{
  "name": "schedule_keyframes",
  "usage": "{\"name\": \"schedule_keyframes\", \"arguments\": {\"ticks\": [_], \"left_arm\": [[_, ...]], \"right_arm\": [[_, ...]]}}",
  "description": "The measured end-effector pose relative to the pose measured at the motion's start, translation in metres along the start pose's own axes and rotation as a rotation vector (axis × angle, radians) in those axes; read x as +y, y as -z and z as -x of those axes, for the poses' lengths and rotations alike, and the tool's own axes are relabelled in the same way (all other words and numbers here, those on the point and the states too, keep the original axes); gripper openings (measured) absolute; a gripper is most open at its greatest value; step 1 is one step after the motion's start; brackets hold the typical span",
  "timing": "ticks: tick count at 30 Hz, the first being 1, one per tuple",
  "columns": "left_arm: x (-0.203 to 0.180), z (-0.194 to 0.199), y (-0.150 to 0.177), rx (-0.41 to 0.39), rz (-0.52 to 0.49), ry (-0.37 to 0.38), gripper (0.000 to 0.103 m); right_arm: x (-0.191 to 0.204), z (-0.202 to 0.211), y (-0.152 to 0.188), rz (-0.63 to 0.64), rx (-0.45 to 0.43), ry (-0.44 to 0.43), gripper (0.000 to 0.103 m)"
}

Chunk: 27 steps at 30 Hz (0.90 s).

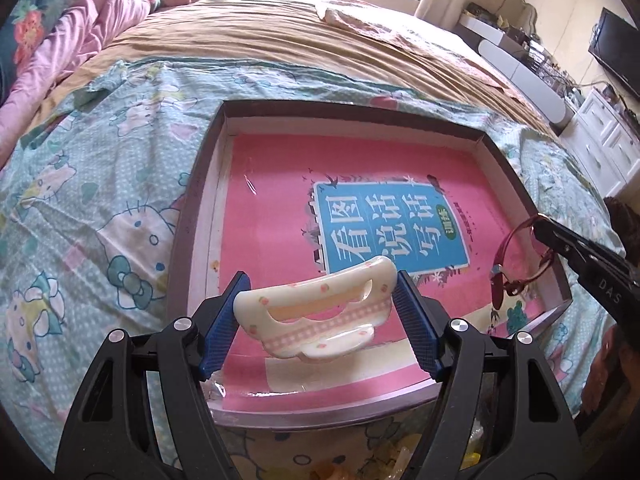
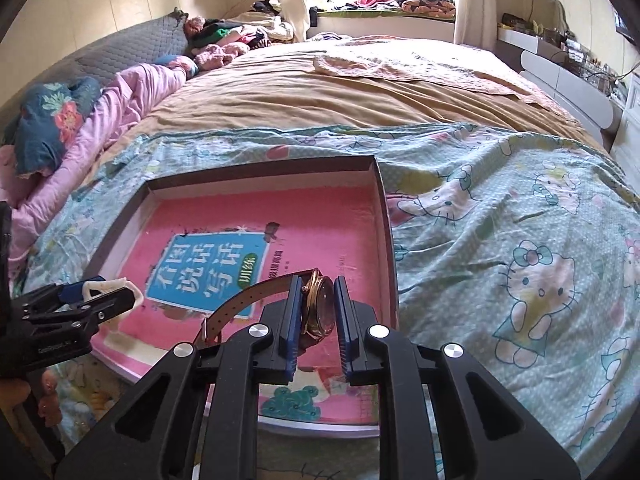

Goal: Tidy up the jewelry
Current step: 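Carry the clip into the pink tray and open the left tool while the right tool drops the watch there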

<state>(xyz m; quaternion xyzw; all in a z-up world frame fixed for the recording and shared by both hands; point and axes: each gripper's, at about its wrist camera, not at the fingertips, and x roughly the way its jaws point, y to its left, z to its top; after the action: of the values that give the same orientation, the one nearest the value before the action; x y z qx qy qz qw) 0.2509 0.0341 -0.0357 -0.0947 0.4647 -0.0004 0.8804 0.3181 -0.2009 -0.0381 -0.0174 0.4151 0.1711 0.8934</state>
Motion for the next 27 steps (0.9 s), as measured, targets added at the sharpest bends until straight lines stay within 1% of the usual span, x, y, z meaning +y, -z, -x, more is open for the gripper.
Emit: {"name": "schedule_keyframes", "arguments": {"ticks": [3, 8, 10, 11, 12, 14, 16, 17, 19, 21, 24, 26, 27], "left_arm": [[-0.003, -0.005, 0.003, 0.022, -0.021, 0.005, 0.065], [-0.009, -0.006, 0.005, 0.014, -0.063, -0.015, 0.065], [-0.008, -0.007, 0.006, 0.018, -0.066, -0.010, 0.065], [-0.007, -0.007, 0.006, 0.020, -0.063, -0.007, 0.065], [-0.007, -0.008, 0.006, 0.020, -0.062, -0.006, 0.065], [-0.006, -0.007, 0.006, 0.020, -0.058, -0.005, 0.065], [-0.004, -0.005, 0.007, 0.018, -0.052, -0.003, 0.066], [-0.003, -0.004, 0.007, 0.016, -0.048, -0.001, 0.066], [-0.002, -0.002, 0.007, 0.010, -0.043, 0.003, 0.074], [0.000, 0.003, 0.007, -0.001, -0.040, 0.010, 0.075], [0.003, 0.012, 0.006, -0.022, -0.031, 0.012, 0.079], [0.005, 0.019, 0.006, -0.041, -0.026, 0.016, 0.080], [0.006, 0.024, 0.006, -0.056, -0.025, 0.016, 0.082]], "right_arm": [[0.000, -0.005, 0.003, -0.004, 0.021, 0.008, 0.015], [-0.005, -0.006, 0.009, -0.028, 0.029, 0.005, 0.016], [-0.005, -0.005, 0.010, -0.030, 0.030, 0.007, 0.018], [-0.005, -0.002, 0.011, -0.037, 0.025, 0.008, 0.028], [-0.006, 0.001, 0.012, -0.043, 0.018, 0.010, 0.041], [-0.007, 0.012, 0.015, -0.050, -0.011, 0.011, 0.050], [-0.007, 0.020, 0.016, -0.052, -0.027, 0.014, 0.054], [-0.007, 0.024, 0.017, -0.055, -0.033, 0.014, 0.059], [-0.007, 0.033, 0.018, -0.062, -0.048, 0.010, 0.061], [-0.007, 0.042, 0.020, -0.069, -0.060, 0.008, 0.062], [-0.006, 0.054, 0.025, -0.074, -0.082, 0.007, 0.075], [-0.006, 0.063, 0.030, -0.070, -0.091, 0.012, 0.075], [-0.005, 0.066, 0.032, -0.069, -0.092, 0.013, 0.075]]}}
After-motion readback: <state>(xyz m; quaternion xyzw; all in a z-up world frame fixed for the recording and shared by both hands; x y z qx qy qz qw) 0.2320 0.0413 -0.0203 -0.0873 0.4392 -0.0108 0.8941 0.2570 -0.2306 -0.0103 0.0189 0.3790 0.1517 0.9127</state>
